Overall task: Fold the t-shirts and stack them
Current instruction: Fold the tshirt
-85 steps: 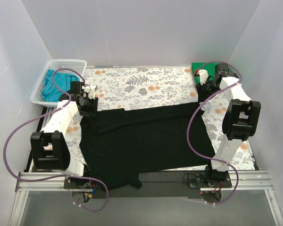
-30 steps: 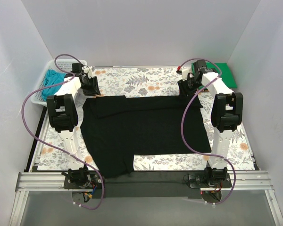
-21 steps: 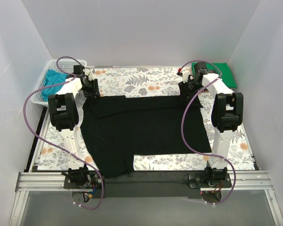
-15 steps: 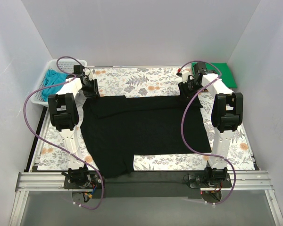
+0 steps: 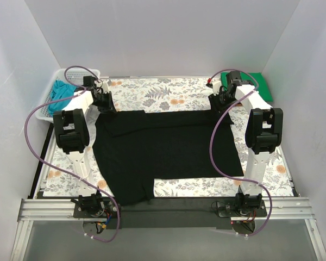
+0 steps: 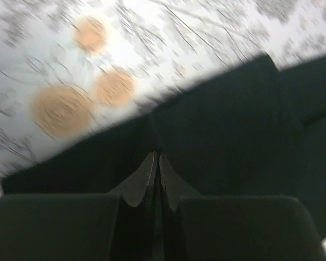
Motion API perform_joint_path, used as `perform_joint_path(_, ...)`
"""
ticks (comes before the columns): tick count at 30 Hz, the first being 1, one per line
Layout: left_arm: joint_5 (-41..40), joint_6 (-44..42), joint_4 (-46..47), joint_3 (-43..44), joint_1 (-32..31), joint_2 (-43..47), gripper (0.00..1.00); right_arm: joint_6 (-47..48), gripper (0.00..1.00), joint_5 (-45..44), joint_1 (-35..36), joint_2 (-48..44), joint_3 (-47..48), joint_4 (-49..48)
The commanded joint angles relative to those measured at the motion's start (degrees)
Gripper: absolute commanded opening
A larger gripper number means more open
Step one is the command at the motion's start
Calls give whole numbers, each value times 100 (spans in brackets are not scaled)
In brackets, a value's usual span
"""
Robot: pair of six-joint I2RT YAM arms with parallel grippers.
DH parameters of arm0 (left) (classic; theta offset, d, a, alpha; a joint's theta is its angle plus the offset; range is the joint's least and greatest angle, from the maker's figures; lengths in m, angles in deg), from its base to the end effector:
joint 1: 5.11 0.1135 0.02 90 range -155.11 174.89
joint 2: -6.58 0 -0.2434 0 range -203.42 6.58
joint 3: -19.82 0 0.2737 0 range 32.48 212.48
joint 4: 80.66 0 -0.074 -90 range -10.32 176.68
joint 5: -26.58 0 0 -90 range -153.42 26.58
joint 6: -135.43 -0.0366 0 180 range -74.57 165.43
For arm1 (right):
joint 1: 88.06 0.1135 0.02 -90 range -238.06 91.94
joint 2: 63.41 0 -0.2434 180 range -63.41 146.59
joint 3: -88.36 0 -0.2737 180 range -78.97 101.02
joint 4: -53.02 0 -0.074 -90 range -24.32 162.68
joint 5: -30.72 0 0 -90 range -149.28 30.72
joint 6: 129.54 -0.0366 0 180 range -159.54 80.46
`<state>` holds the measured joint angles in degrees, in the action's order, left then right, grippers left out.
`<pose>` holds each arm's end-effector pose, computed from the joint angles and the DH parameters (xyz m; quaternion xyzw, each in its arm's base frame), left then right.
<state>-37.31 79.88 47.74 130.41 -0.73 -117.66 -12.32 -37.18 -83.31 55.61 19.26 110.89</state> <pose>0.4675 0.0197 0.1531 -0.2706 0.9135 -0.2672 0.1444 0.4502 0.0512 0.1891 -0.3027 0.9119 0.1441 0.2368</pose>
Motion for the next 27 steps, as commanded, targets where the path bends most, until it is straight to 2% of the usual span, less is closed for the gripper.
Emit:
perform_joint_path(1,983,-456,-315,-528,-7,1208,0,134,38,-66,-71,-362,-146,198)
perform_joint_path(8,1835,-1731,-1106,-2048,-16,2553,0,231,38,-690,-176,-292,-481,225)
perform_joint_path(10,1968,-2503,-1677,-2390,-43,2720,0,205,37,-787,-247,-222,-481,225)
perform_joint_path(16,1749,-4233,-2460,-3385,-60,3221,0,231,37,-673,-379,-353,-410,251)
perform_joint_path(22,1626,-5194,-2988,-3807,-86,3477,0,328,37,-743,-414,-398,-376,251)
perform_joint_path(23,1608,-5195,-2988,-3808,-95,3486,2,328,37,-726,-414,-380,-367,243)
perform_joint_path(24,1582,-5195,-2971,-3834,-95,3530,12,319,37,-665,-423,-328,-375,251)
perform_joint_path(27,1538,-5186,-3023,-3790,-113,3617,29,310,37,-637,-423,-239,-445,260)
